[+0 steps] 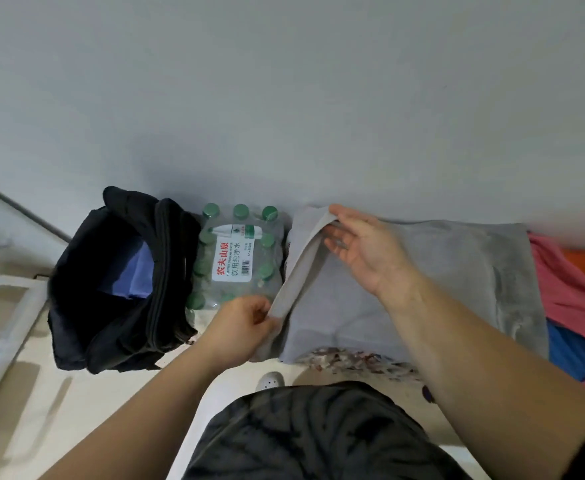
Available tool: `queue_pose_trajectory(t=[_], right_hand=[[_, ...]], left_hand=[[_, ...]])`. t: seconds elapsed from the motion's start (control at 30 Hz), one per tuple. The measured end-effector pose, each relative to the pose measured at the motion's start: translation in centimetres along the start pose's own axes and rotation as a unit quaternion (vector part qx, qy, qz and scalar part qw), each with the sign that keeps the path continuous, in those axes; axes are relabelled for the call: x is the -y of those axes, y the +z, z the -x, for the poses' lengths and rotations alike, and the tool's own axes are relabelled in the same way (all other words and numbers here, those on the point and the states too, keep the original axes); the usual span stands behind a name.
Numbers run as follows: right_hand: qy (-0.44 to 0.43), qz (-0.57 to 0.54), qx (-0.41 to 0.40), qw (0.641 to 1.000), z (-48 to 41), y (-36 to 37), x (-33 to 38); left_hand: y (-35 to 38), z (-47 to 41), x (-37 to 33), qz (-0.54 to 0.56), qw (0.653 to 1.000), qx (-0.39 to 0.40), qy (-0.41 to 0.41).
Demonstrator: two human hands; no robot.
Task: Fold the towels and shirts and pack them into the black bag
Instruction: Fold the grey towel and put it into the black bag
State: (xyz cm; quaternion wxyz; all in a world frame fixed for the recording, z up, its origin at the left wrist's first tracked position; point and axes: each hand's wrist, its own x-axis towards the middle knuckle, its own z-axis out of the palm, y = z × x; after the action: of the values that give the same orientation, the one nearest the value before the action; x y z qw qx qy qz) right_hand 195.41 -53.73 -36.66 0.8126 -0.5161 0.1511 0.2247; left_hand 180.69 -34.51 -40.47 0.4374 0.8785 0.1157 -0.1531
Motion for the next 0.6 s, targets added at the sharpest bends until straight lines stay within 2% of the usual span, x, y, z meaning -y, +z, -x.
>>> queue_pose_trajectory(t=[0.2, 0.37, 0.5, 0.6], right_hand=[[0.030, 0.050, 0.049, 0.997, -0.6, -2.7, 1.8], [0.017, 0.163, 0.111, 0.980, -0.2, -4.7, 5.0], [-0.014, 0.166, 0.122, 0.978, 0.3, -7.3, 8.8], [-0.065, 0.179, 0.067, 0.979, 0.1, -10.5, 10.6]], left_hand=[[1.4, 2.1, -2.7, 0.024, 0.994, -0.097, -0.049], [1.2, 3.9, -8.6, 0.072, 0.989, -0.128, -0.018], [2.7, 4.5, -15.0, 0.096, 0.989, -0.109, 0.028], [6.3, 3.7, -18.5, 0.080, 0.993, -0.073, 0.047]])
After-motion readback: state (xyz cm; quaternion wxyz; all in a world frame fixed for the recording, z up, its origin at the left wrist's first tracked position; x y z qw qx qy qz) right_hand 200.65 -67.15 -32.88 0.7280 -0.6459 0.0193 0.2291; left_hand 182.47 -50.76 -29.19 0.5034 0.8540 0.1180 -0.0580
